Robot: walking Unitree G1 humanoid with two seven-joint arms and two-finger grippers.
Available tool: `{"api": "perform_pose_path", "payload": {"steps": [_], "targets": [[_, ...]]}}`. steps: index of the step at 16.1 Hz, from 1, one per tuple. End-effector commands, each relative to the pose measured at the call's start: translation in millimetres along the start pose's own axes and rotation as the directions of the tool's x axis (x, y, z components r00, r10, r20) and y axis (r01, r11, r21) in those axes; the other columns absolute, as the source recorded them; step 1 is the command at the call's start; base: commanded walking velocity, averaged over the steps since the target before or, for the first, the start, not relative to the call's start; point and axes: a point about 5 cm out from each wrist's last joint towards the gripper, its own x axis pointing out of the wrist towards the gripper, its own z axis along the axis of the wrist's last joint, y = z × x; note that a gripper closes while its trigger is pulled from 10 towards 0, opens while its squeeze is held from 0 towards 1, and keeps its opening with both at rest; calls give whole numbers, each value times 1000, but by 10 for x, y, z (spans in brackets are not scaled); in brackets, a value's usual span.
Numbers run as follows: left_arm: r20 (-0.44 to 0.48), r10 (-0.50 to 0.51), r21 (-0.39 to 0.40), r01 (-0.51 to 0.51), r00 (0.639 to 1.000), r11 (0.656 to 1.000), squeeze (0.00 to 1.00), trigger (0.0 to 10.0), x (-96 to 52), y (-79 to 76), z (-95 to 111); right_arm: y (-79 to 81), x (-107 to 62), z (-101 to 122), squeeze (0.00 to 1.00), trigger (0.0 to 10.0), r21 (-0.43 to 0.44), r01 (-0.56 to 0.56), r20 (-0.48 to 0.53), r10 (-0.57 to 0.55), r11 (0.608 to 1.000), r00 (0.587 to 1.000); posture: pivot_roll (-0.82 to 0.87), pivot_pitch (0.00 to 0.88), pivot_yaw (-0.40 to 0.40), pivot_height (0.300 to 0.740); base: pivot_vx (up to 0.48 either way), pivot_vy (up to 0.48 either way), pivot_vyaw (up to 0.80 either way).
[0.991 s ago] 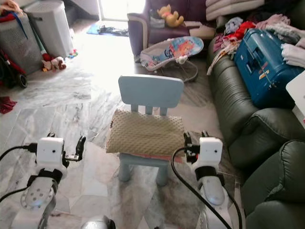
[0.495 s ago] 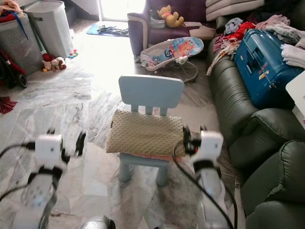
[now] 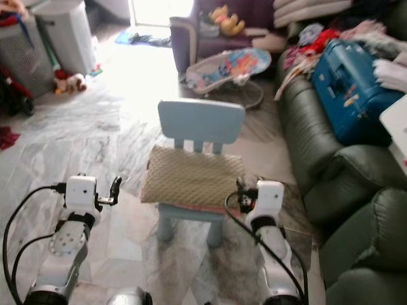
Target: Move the pillow to the sofa
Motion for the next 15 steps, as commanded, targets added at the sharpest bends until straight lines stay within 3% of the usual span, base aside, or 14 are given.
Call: {"api": "perform_pose_path", "payload": {"steps": [1,2,4,5,7,15], "targets": [[21,9,15,-9,1000,1000,0,10000,37,-49,38,-64,30,31,0,10000,-25,32,16,-31,999,999,20,0,-48,740,0,0,0],[62,-17,-3,17,998,1000,0,10000,104,-167,145,-66,24,88,0,10000,-62,72,65,-68,995,996,1,0,-31,740,0,0,0],[88,-50,-12,51,995,999,0,10000,118,-234,179,-48,20,88,0,10000,-45,80,72,-77,996,994,-7,0,-24,740,0,0,0],[67,-86,17,85,994,996,0,10000,93,-278,102,-1,7,73,0,10000,-40,70,73,-67,997,995,-4,0,-17,740,0,0,0],[31,-38,-19,39,999,999,0,10000,16,-134,20,2,-15,80,0,10000,-43,85,62,-83,995,995,3,0,-18,740,0,0,0],[74,-57,58,53,996,997,0,10000,-44,-77,132,-89,-66,143,0,10000,-42,149,49,-146,988,988,3,0,-23,740,0,0,0]]}}
